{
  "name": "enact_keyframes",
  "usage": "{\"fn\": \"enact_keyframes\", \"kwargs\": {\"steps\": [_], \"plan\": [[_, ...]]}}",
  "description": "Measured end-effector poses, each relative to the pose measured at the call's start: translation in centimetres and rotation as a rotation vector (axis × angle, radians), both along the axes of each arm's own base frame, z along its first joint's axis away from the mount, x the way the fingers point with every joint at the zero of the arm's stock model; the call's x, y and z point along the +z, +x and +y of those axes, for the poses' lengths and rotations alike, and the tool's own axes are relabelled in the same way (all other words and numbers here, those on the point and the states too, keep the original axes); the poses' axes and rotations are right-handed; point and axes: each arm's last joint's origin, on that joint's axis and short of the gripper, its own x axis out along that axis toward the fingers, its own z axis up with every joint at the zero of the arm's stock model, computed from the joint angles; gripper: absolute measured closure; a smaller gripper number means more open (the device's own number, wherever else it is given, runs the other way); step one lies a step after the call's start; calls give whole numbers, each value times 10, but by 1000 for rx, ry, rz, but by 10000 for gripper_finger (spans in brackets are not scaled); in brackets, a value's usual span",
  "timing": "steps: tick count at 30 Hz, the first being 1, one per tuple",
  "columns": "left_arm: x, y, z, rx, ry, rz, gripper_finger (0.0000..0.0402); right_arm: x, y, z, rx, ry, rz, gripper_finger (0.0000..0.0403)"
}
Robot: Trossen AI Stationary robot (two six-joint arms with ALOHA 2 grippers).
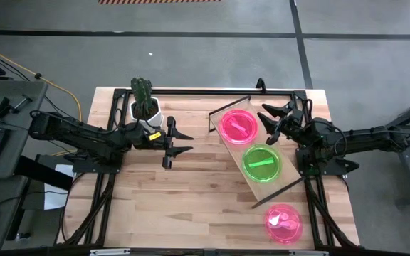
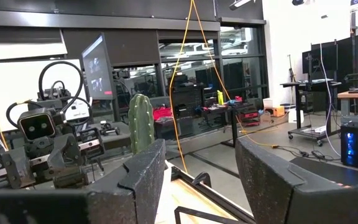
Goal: Place and stack plates onto a shelf
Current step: Stack the pink plate on top of the other pink plate on the shelf
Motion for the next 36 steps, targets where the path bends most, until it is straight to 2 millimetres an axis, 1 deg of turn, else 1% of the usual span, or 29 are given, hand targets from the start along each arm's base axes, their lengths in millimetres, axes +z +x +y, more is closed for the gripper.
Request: {"fn": "enact_keyframes", "kwargs": {"steps": [11, 13, 18, 20, 23, 26, 30, 33, 36], "plan": [[0, 0, 0, 0, 0, 0, 263, -1, 1, 0, 12, 9, 10, 218], [0, 0, 0, 0, 0, 0, 263, -2, 2, 2, 90, 30, -6, 218], [0, 0, 0, 0, 0, 0, 262, 2, 3, 10, 366, 85, -83, 218], [0, 0, 0, -2, -11, 0, 261, 6, 4, 16, 439, 116, -97, 218], [0, 0, 0, -3, -23, -3, 261, 15, 8, 29, 535, 136, -61, 218], [1, 0, 0, -3, -23, -5, 261, 29, 16, 48, 628, 127, 35, 218], [1, 0, 0, -3, -23, -5, 261, 48, 27, 77, 720, 135, 227, 218], [1, 0, 0, -3, -23, -5, 261, 55, 34, 101, 757, 175, 403, 218], [1, 0, 0, -3, -23, -5, 261, 61, 40, 126, 778, 244, 485, 218]]}}
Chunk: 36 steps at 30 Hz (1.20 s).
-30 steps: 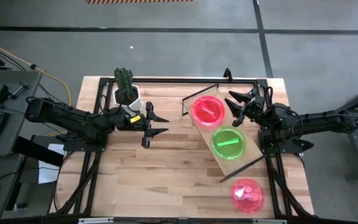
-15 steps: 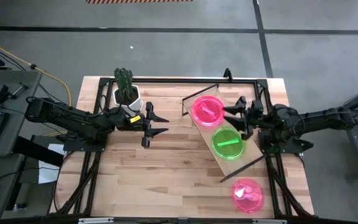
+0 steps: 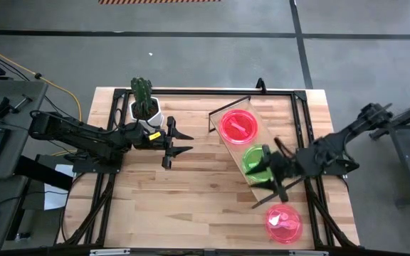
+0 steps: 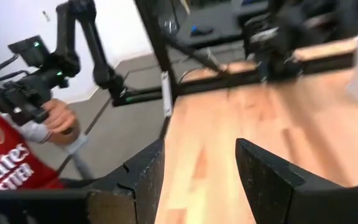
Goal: Place and stack plates onto a shelf
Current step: Stack the pink plate on top of the other pink plate on the shelf
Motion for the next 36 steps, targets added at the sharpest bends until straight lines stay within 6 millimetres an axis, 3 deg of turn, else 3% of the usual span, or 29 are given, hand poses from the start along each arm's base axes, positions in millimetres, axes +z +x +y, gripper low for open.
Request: {"fn": "enact_keyframes", "kwargs": {"steps": [10, 21, 27, 36], "plan": [[0, 0, 0, 0, -1, 0, 263, 6, 15, 99, 62, 81, 176, 218], [0, 0, 0, -10, -68, 5, 263, -25, 21, 191, -173, 430, 737, 218], [2, 0, 0, 0, -9, -18, 263, -52, 22, 210, -479, 433, 1072, 218], [2, 0, 0, 4, 19, -24, 263, -111, 25, 220, -789, 326, 1324, 218]]}}
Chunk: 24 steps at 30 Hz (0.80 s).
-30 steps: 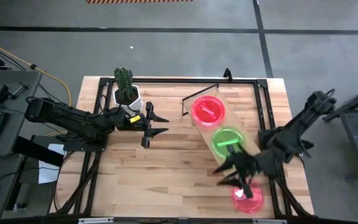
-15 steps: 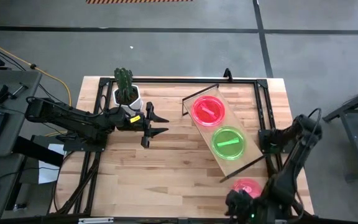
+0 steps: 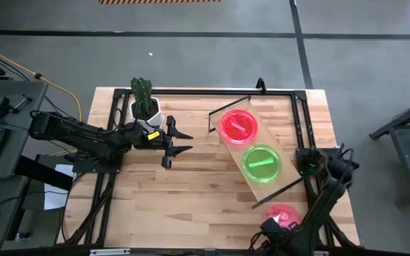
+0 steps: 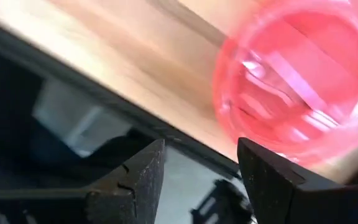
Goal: Place and stack plates onto a shelf
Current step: Stack the pink plate on top of the other pink plate on the shelf
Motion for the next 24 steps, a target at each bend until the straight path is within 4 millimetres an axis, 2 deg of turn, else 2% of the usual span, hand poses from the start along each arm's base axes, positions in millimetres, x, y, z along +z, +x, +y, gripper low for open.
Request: {"fn": "enact_keyframes", "kwargs": {"steps": [5, 14, 24], "plan": [[0, 0, 0, 2, 6, 0, 263, -29, 3, -1, -33, -4, 159, 218], [0, 0, 0, 2, 7, 0, 263, -53, 20, -7, -46, -71, 141, 218], [0, 0, 0, 2, 7, 0, 262, -82, 33, -13, -20, -86, 256, 218]]}}
